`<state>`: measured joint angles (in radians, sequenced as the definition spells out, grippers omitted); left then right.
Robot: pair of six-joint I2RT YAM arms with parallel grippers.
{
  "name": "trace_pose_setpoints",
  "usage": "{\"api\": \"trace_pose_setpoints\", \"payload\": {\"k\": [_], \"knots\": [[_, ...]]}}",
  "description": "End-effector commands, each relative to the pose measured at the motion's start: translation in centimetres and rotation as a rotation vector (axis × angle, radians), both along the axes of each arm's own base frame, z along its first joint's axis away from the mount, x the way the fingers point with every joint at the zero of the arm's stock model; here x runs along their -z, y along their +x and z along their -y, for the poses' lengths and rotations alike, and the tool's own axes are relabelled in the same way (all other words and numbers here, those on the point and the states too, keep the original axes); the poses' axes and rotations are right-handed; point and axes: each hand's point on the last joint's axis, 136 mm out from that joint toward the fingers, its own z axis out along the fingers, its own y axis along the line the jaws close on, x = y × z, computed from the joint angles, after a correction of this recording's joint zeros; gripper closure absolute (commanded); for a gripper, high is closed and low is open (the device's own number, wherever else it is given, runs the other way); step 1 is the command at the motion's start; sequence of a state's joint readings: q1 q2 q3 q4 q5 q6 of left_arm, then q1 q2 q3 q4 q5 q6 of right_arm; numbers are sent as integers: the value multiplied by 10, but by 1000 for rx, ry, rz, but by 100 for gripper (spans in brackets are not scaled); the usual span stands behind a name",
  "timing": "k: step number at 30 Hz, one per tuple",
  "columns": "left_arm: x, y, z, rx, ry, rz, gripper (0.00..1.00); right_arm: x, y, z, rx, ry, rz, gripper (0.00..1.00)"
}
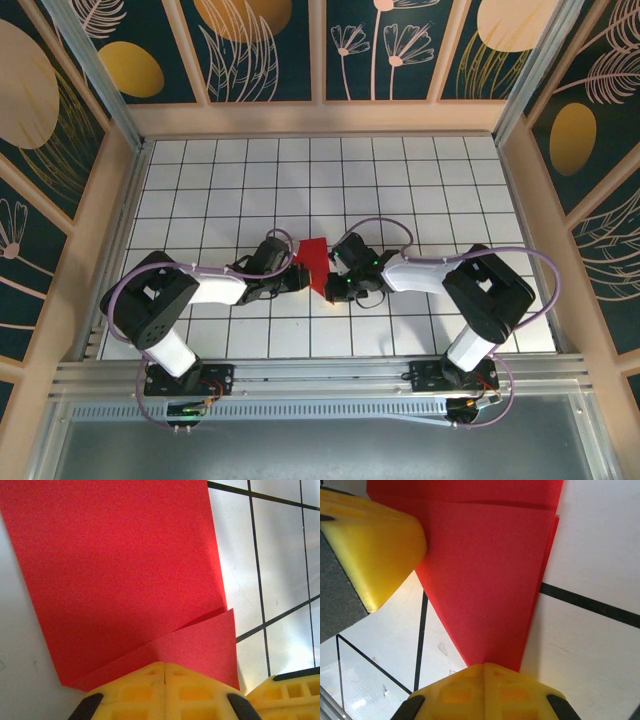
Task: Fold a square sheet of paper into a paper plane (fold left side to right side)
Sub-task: Third fold the triangle at the center of the table.
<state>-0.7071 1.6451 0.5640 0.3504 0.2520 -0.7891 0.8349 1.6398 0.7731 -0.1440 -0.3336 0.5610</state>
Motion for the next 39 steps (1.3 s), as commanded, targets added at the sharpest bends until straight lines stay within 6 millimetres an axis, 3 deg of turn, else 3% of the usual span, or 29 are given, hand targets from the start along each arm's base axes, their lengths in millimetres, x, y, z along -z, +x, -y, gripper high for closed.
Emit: {"api": "trace_pose_setpoints", "payload": {"k": [1,7,22,31,39], "knots": [[21,-5,-13,-9,86,-28,100,-20,6,-3,22,0,10,100],[24,-5,-15,-4,104,-30,100,-43,7,-22,13,124,10,100],[23,-4,-15,-7,108,-32,100,-17,13,-43,27,152,-15,100],[24,-4,-16,-10,118,-34,100,-1,18,-41,38,105,-22,100],[29,-3,-24,-36,160,-41,100,12,-2,-15,54,22,-77,100]]}}
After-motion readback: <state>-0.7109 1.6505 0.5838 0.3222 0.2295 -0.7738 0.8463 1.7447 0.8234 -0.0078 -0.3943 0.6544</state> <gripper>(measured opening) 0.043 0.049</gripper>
